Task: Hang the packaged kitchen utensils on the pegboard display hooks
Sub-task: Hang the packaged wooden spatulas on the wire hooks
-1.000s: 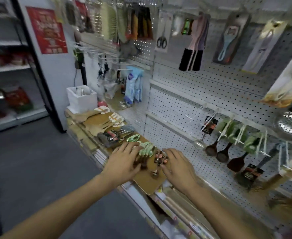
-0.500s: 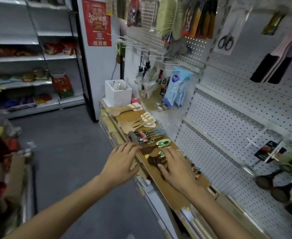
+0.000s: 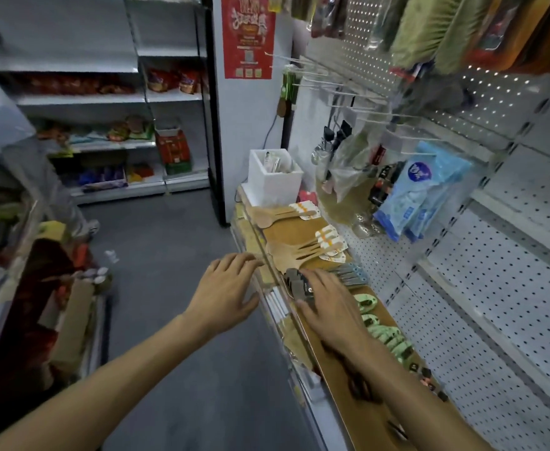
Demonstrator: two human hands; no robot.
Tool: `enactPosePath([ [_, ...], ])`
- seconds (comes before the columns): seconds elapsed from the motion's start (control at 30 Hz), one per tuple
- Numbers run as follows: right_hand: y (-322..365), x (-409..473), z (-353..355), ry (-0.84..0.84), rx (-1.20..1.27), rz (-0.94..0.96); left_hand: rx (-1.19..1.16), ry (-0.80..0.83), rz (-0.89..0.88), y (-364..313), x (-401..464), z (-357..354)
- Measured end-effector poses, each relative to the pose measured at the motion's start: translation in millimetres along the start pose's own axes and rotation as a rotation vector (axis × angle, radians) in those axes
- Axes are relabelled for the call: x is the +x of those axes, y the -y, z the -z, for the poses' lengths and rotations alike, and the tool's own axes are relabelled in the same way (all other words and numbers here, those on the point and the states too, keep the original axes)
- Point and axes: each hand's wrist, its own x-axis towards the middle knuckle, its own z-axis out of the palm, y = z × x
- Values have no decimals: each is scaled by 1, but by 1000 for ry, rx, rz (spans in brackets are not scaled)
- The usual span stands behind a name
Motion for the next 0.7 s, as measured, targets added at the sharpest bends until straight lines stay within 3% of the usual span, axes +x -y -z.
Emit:
enactPosePath([
  [0.27,25,114,-45,35,-13,-9,-14,17,13,106,70,-23],
  [0.5,52,208,-87,28,-38,-141,-53,80,-95,215,149,-38],
  [0.7,58,255,-102,0,-31,-291,-59,152,-230,268,214,-56],
])
